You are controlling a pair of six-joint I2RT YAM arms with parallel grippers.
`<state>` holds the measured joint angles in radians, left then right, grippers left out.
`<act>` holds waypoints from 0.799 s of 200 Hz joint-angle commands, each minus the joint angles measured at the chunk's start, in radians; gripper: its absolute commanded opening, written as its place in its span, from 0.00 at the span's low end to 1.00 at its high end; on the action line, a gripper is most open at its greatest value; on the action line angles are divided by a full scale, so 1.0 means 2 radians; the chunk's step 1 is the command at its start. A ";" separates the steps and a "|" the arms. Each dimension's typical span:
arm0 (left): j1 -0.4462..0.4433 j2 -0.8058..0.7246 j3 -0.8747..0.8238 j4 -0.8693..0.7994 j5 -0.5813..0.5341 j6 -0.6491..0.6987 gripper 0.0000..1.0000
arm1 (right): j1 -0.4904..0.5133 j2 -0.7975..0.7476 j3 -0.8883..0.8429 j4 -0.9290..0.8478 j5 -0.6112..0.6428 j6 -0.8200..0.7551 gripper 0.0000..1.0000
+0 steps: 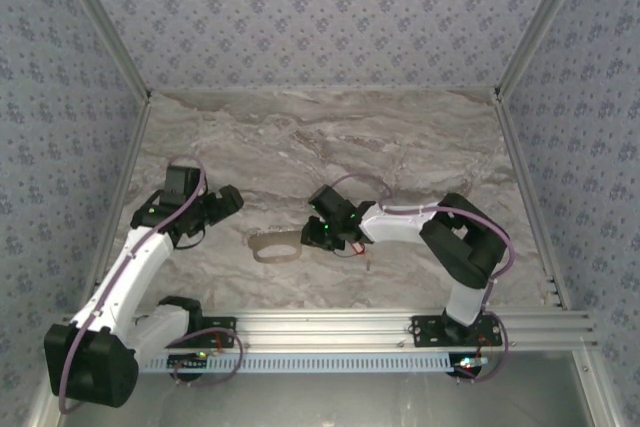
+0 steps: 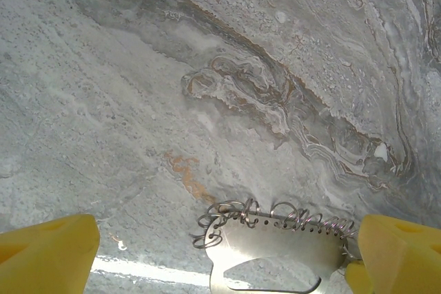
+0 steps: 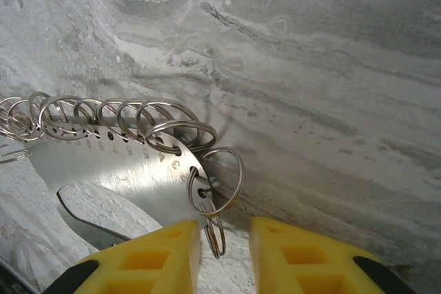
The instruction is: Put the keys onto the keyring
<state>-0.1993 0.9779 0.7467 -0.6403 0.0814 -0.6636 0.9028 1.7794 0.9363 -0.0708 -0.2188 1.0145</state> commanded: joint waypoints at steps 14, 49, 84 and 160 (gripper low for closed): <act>-0.003 -0.001 -0.005 -0.003 -0.006 0.006 0.97 | -0.005 0.007 -0.011 0.010 -0.001 0.015 0.25; -0.003 0.000 -0.006 0.001 -0.005 0.005 0.97 | -0.011 0.008 -0.011 0.016 -0.006 0.017 0.24; -0.003 0.001 -0.006 0.003 -0.003 0.004 0.97 | -0.014 0.011 -0.006 0.019 -0.014 0.016 0.22; -0.003 0.003 -0.005 0.000 -0.003 0.002 0.97 | -0.028 -0.026 -0.024 0.015 -0.028 0.010 0.31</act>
<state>-0.1993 0.9783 0.7422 -0.6392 0.0818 -0.6640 0.8722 1.7702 0.9138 -0.0330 -0.2668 1.0321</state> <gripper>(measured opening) 0.971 0.309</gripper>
